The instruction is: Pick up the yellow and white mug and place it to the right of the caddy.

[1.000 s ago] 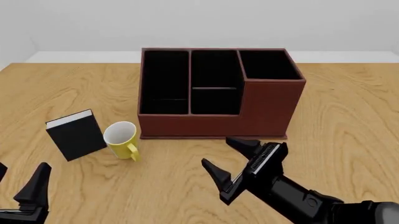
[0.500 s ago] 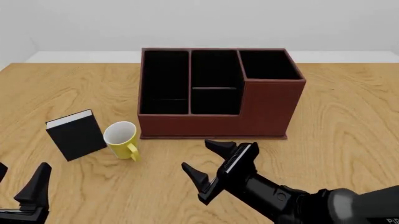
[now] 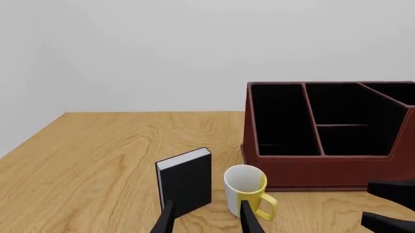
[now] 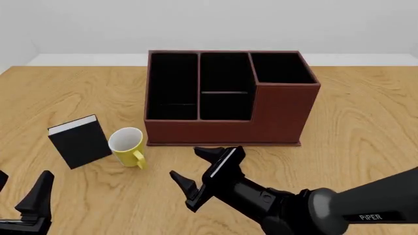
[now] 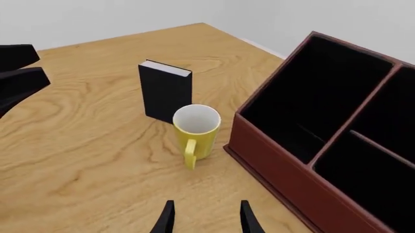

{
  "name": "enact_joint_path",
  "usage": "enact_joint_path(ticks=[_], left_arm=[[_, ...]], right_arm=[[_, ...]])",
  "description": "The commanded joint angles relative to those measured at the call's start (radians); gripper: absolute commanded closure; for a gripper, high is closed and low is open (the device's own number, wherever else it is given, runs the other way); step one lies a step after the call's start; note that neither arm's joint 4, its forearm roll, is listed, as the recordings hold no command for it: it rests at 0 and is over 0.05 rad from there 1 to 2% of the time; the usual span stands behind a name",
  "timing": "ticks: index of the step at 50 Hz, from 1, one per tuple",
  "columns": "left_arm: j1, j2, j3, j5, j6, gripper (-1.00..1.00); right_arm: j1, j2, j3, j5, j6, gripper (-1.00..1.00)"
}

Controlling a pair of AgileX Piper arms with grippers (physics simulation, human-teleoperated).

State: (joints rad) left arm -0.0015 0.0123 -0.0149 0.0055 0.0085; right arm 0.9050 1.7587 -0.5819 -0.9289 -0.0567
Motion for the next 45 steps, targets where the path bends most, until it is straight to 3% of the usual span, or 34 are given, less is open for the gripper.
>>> enact_joint_path(ticks=[1, 45], left_arm=[[0.0, 0.0, 0.0, 0.0, 0.0, -1.0], [0.0, 0.0, 0.0, 0.0, 0.0, -1.0]], right_arm=[[0.024, 0.058, -0.071, 0.026, 0.002, -1.0], [0.087, 0.225, -0.276, 0.091, 0.023, -1.0]])
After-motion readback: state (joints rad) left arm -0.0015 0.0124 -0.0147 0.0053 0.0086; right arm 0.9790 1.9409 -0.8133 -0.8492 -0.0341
